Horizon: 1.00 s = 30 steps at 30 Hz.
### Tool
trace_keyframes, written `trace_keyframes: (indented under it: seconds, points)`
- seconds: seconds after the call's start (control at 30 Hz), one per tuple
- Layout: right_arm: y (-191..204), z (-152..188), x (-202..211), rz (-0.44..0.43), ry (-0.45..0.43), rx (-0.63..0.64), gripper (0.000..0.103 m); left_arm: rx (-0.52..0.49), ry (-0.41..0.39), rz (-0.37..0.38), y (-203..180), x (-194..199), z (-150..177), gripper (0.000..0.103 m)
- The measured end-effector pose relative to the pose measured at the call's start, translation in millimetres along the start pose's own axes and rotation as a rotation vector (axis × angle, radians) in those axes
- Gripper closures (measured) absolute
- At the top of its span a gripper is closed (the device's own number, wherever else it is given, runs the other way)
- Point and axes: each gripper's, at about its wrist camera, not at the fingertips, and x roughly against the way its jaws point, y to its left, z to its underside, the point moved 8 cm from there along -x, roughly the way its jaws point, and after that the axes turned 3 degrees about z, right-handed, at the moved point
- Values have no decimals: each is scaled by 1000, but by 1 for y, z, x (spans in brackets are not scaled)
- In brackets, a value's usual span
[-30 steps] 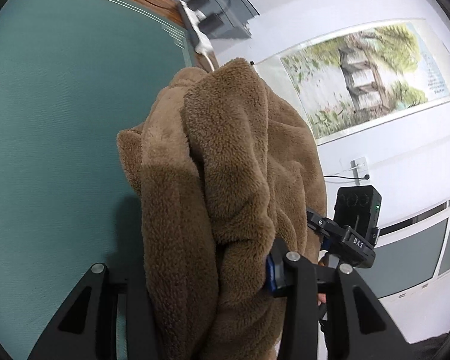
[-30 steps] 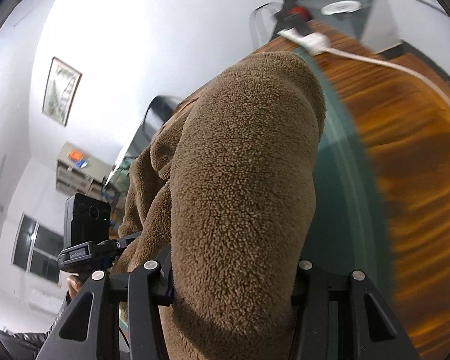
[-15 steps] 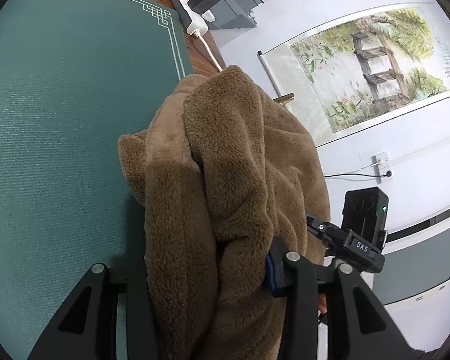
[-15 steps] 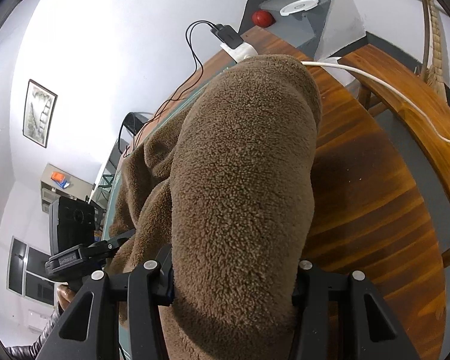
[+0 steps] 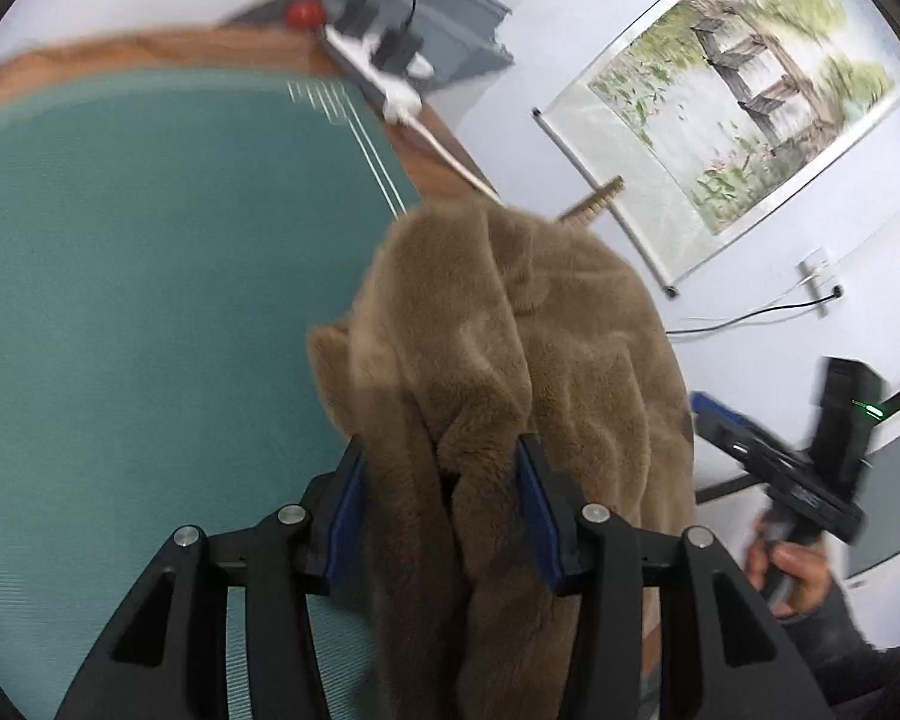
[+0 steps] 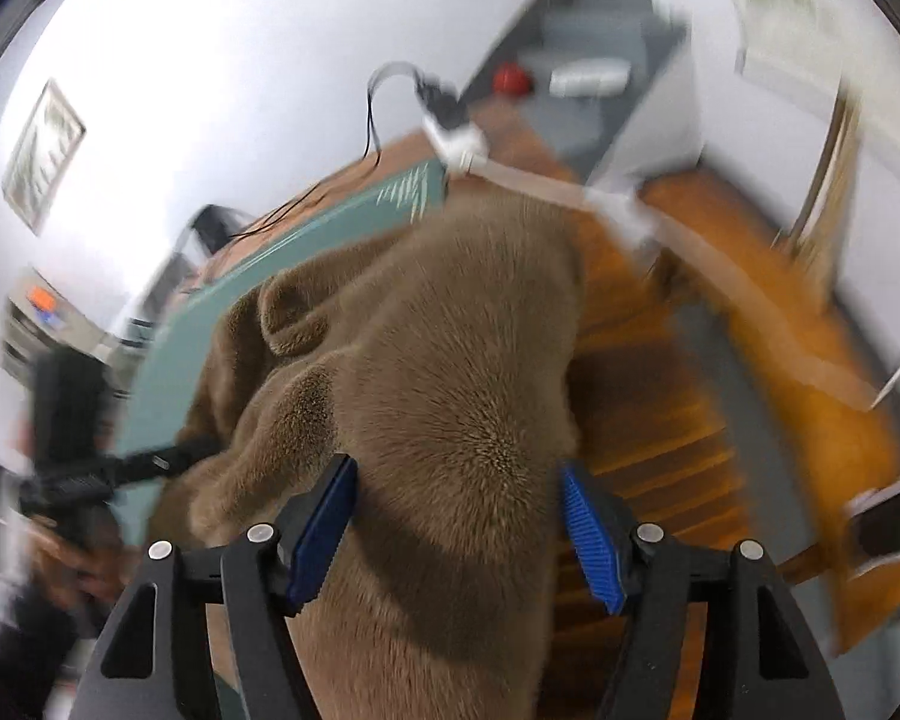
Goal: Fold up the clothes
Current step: 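Lay the folded fleece down and open both grippers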
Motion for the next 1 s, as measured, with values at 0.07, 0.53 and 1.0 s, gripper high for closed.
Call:
trace_keyframes:
  seconds: [0.07, 0.53, 1.0]
  points:
    - [11, 4, 17, 34, -44, 61, 34, -50, -56, -38, -13, 21, -4, 52]
    - [55, 82, 9, 68, 36, 312, 33, -300, 14, -182, -37, 11, 73, 42]
    - [42, 103, -12, 80, 34, 324, 28, -203, 17, -277, -13, -8, 96, 28]
